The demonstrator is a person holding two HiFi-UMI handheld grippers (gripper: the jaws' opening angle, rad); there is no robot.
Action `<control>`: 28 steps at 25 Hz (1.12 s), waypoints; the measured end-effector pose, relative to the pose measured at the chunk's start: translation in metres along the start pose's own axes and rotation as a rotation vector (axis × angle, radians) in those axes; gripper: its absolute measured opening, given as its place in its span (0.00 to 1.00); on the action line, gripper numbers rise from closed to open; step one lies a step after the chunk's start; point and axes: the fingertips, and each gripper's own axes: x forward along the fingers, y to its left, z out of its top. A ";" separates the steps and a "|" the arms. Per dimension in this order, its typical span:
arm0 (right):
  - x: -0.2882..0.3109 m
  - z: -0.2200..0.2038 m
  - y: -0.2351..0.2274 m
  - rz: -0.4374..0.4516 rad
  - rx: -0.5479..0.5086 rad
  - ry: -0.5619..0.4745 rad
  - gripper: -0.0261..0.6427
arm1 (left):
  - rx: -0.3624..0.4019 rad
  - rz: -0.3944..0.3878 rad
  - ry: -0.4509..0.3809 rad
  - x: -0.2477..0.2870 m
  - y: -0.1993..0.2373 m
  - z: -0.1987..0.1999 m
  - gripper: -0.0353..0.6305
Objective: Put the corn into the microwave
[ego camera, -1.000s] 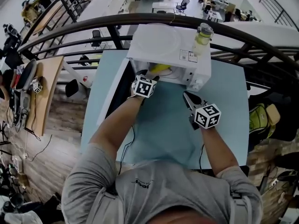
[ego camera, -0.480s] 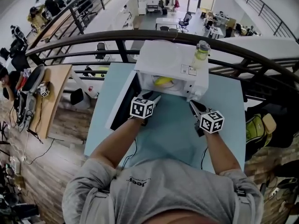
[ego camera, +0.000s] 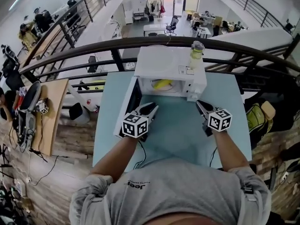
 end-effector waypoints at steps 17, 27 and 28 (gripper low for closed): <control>-0.103 0.030 0.004 0.070 0.090 -0.133 0.07 | -0.028 0.019 -0.100 -0.055 -0.087 0.001 0.08; -0.117 0.013 0.018 0.245 -0.014 -0.051 0.06 | -0.072 0.145 -0.134 -0.058 -0.127 -0.009 0.08; -0.115 0.012 0.022 0.251 -0.016 -0.048 0.06 | -0.067 0.142 -0.138 -0.060 -0.126 -0.005 0.08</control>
